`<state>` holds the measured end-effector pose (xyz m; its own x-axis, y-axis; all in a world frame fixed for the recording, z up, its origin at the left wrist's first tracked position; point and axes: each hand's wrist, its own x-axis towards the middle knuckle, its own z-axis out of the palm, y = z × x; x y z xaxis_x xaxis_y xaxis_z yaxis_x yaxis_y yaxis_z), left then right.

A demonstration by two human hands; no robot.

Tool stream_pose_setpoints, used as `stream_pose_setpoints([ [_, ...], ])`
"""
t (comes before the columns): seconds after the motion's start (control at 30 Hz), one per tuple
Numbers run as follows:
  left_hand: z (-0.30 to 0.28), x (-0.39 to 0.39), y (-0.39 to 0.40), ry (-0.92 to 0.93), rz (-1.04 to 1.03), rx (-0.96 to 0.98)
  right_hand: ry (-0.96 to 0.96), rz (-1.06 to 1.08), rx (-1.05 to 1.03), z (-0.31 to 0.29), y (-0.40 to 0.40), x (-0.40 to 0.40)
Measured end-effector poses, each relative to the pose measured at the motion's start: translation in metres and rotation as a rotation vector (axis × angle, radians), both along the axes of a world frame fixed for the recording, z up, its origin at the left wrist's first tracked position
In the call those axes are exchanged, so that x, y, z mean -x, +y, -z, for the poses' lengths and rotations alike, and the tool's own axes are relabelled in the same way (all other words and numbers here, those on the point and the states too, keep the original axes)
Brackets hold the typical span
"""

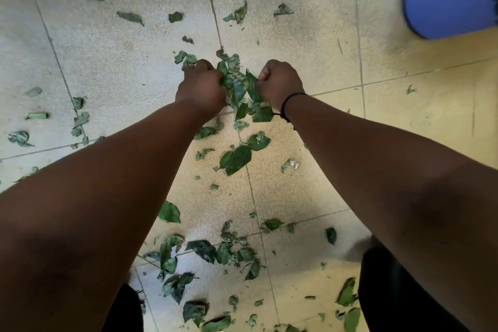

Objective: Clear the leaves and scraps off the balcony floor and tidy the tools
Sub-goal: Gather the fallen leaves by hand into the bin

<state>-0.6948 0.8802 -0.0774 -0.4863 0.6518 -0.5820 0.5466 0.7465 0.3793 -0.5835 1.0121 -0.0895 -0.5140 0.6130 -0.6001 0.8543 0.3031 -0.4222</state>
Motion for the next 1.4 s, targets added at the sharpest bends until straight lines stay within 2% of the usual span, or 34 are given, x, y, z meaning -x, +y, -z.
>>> stream_pose_setpoints([
  [0.07,0.001,0.001,-0.005,0.009,-0.017,-0.04,0.011,-0.009,-0.007,-0.001,-0.006,0.001],
  [0.13,-0.005,0.001,-0.011,0.037,-0.12,-0.13,0.005,0.021,0.016,-0.001,-0.012,0.003],
  [0.23,-0.021,-0.008,-0.022,0.032,-0.402,-0.243,-0.029,0.126,0.11,-0.002,-0.012,0.003],
  [0.33,-0.031,-0.022,-0.032,-0.019,-0.686,-0.341,0.015,0.24,0.204,-0.014,-0.006,-0.004],
  [0.4,-0.038,-0.035,-0.031,-0.04,-0.799,-0.41,0.056,0.412,0.326,-0.028,0.0,-0.016],
  [0.5,-0.054,-0.067,-0.014,-0.112,-0.92,-0.451,0.141,0.653,0.652,-0.065,0.009,-0.048],
  [0.57,-0.061,-0.092,0.003,-0.235,-0.915,-0.437,0.149,0.692,0.773,-0.083,0.009,-0.073],
  [0.63,-0.069,-0.122,0.031,-0.385,-0.82,-0.424,0.165,0.724,0.792,-0.096,0.01,-0.102],
  [0.8,-0.102,-0.192,0.104,-0.772,-0.89,-0.313,0.325,0.986,0.648,-0.121,0.03,-0.17],
  [0.93,-0.124,-0.228,0.152,-0.859,-0.844,-0.279,0.368,1.07,0.444,-0.145,0.065,-0.211],
  [1.03,-0.142,-0.248,0.189,-0.923,-0.8,-0.27,0.448,1.144,0.414,-0.162,0.101,-0.236],
  [1.2,-0.16,-0.263,0.235,-0.947,-0.669,-0.361,0.542,1.054,0.399,-0.184,0.15,-0.253],
  [1.3,-0.157,-0.257,0.239,-1.208,-0.681,-0.352,0.512,0.913,0.492,-0.19,0.158,-0.251],
  [1.4,-0.161,-0.243,0.216,-1.467,-0.885,-0.29,0.469,0.762,0.642,-0.195,0.145,-0.242],
])
